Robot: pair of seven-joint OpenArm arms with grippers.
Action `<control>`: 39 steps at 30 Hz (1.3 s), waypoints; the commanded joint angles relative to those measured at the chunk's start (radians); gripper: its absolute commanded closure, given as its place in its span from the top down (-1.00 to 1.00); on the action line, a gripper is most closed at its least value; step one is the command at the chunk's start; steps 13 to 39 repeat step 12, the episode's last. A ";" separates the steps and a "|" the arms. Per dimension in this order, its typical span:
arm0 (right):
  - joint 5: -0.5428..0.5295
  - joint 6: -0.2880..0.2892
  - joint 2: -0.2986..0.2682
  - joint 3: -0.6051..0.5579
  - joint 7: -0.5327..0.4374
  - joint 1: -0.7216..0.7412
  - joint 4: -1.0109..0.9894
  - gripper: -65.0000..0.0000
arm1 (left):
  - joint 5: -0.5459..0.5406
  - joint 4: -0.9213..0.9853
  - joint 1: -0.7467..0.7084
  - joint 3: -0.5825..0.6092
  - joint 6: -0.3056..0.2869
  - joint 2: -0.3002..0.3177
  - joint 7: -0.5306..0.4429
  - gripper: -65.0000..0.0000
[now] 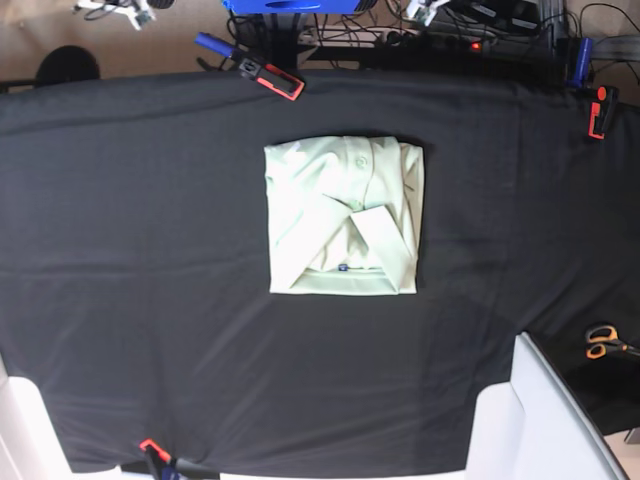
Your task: Fold the T-shirt properly
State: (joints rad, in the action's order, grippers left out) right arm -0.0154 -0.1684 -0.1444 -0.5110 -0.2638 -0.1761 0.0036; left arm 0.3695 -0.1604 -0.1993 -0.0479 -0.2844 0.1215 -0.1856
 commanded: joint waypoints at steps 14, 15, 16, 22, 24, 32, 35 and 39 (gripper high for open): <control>-0.001 -0.004 -0.017 0.002 0.005 -0.015 -0.004 -0.97 | 0.009 0.006 -0.016 0.003 0.003 0.002 0.001 -1.00; -0.001 -0.004 -0.017 0.002 0.005 -0.015 -0.004 -0.97 | 0.009 0.006 -0.016 0.003 0.003 0.002 0.001 -1.00; -0.001 -0.004 -0.017 0.002 0.005 -0.015 -0.004 -0.97 | 0.009 0.006 -0.016 0.003 0.003 0.002 0.001 -1.00; -0.001 -0.004 -0.017 0.002 0.005 -0.015 -0.004 -0.97 | 0.009 0.006 -0.016 0.003 0.003 0.002 0.001 -1.00; -0.001 -0.004 -0.017 0.002 0.005 -0.015 -0.004 -0.97 | 0.009 0.006 -0.016 0.003 0.003 0.002 0.001 -1.00; -0.001 -0.004 -0.017 0.002 0.005 -0.015 -0.004 -0.97 | 0.009 0.006 -0.016 0.003 0.003 0.002 0.001 -1.00; -0.001 -0.004 -0.017 0.002 0.005 -0.015 -0.004 -0.97 | 0.009 0.006 -0.016 0.003 0.003 0.002 0.001 -1.00; -0.001 -0.004 -0.017 0.002 0.005 -0.015 -0.004 -0.97 | 0.009 0.006 -0.016 0.003 0.003 0.002 0.001 -1.00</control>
